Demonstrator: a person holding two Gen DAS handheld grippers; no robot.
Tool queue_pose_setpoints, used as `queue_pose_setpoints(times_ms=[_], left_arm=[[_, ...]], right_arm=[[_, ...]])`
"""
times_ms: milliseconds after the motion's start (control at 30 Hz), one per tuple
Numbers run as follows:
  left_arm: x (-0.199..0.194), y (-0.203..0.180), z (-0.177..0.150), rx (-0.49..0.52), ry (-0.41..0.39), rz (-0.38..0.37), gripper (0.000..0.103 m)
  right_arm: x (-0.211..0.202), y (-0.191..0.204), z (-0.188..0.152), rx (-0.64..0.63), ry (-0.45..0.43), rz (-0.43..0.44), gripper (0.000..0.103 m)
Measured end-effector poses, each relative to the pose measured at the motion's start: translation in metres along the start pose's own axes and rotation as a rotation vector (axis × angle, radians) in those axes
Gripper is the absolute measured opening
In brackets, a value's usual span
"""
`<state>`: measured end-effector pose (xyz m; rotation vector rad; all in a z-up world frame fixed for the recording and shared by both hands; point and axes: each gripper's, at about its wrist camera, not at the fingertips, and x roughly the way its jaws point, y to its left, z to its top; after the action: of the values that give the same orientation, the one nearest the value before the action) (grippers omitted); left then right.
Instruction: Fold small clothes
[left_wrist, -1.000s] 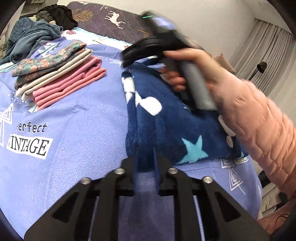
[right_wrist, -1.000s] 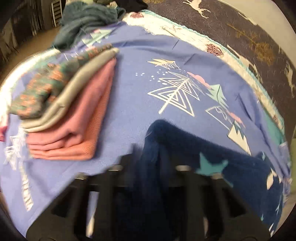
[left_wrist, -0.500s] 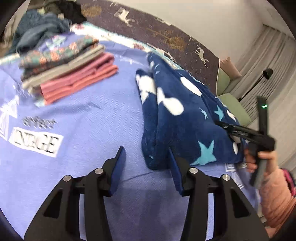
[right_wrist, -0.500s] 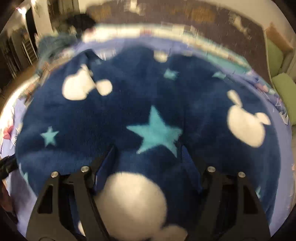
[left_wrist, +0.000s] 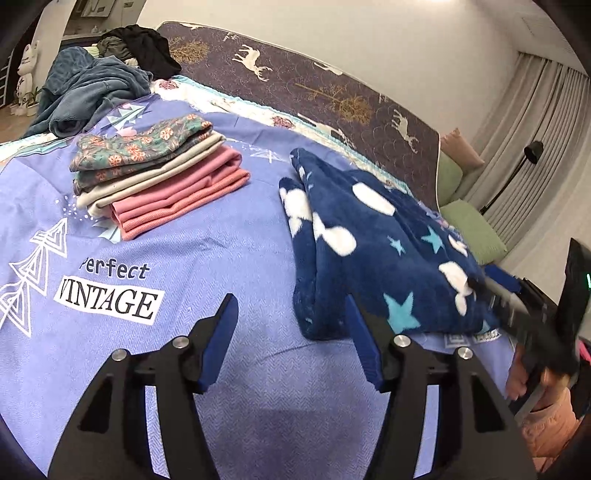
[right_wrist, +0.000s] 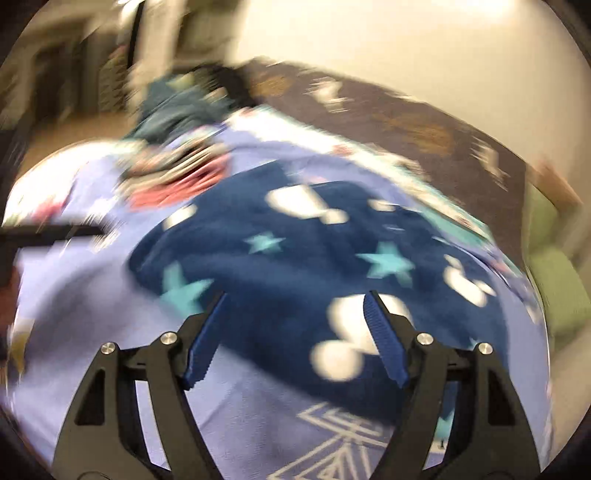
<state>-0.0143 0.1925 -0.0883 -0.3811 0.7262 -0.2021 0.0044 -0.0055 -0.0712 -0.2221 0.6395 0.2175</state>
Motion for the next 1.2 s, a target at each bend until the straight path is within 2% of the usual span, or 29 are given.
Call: queue_pose_setpoints(times_ms=[67,100,133,167,233,300,400,433,500,533,567,600,633,700,800,833,900,933,1000,1067,1100,1133,1200], left_arm=[[0.007,-0.001,-0.001,-0.004,0.012,-0.006,0.061],[0.010,-0.002,-0.002,-0.009,0.016,-0.013,0.061],[0.013,-0.002,-0.002,-0.015,0.020,-0.022,0.061],[0.017,-0.002,-0.001,-0.022,0.026,-0.028,0.061],[0.024,-0.003,0.001,-0.025,0.039,-0.040,0.061],[0.029,-0.003,0.003,-0.031,0.046,-0.041,0.061],[0.034,-0.007,0.008,-0.030,0.050,-0.054,0.061],[0.036,-0.008,0.009,-0.028,0.050,-0.053,0.061],[0.040,-0.012,0.011,-0.018,0.050,-0.053,0.061],[0.042,-0.014,0.011,-0.013,0.050,-0.050,0.061],[0.047,-0.016,0.012,-0.003,0.054,-0.047,0.062],[0.051,-0.017,0.011,0.004,0.061,-0.041,0.062],[0.056,-0.017,0.011,0.009,0.072,-0.032,0.062],[0.065,-0.014,0.009,0.000,0.104,-0.034,0.062],[0.068,-0.006,0.012,-0.033,0.115,-0.069,0.062],[0.068,-0.006,0.012,-0.030,0.115,-0.069,0.062],[0.067,-0.009,0.010,-0.019,0.109,-0.057,0.062],[0.066,-0.009,0.010,-0.013,0.108,-0.051,0.062],[0.066,-0.010,0.010,-0.009,0.108,-0.045,0.062],[0.067,-0.013,0.010,-0.003,0.109,-0.037,0.063],[0.068,-0.013,0.010,0.000,0.110,-0.033,0.065],[0.069,-0.013,0.011,0.000,0.108,-0.026,0.069],[0.069,-0.015,0.010,0.008,0.111,-0.014,0.069]], right_arm=[[0.022,-0.036,-0.012,0.202,0.087,-0.021,0.020],[0.044,-0.051,-0.023,0.268,0.176,-0.006,0.019],[0.064,-0.061,-0.038,0.307,0.216,0.061,0.019],[0.060,-0.059,-0.038,0.283,0.196,0.056,0.019],[0.049,-0.048,-0.027,0.220,0.217,0.006,0.019],[0.041,-0.044,-0.017,0.214,0.235,0.003,0.023],[0.028,-0.054,0.016,0.276,0.159,0.069,0.040],[0.029,-0.055,0.026,0.271,0.135,0.044,0.050],[0.046,-0.060,0.036,0.257,0.128,0.001,0.051],[0.073,-0.062,0.034,0.262,0.210,-0.013,0.051],[0.110,-0.066,0.020,0.300,0.361,0.007,0.053],[0.127,-0.073,0.013,0.326,0.390,0.034,0.054],[0.127,-0.070,0.011,0.299,0.344,0.017,0.054],[0.120,-0.060,0.019,0.240,0.361,-0.015,0.054],[0.111,-0.069,0.043,0.309,0.363,0.065,0.054],[0.109,-0.076,0.057,0.334,0.326,0.082,0.054],[0.113,-0.084,0.082,0.321,0.261,0.061,0.054],[0.120,-0.086,0.096,0.305,0.236,0.049,0.055],[0.146,-0.093,0.110,0.325,0.243,0.037,0.056],[0.191,-0.107,0.113,0.376,0.302,0.001,0.057],[0.217,-0.112,0.105,0.396,0.371,-0.005,0.057],[0.251,-0.111,0.090,0.393,0.478,-0.005,0.063],[0.252,-0.100,0.093,0.318,0.450,-0.057,0.063]])
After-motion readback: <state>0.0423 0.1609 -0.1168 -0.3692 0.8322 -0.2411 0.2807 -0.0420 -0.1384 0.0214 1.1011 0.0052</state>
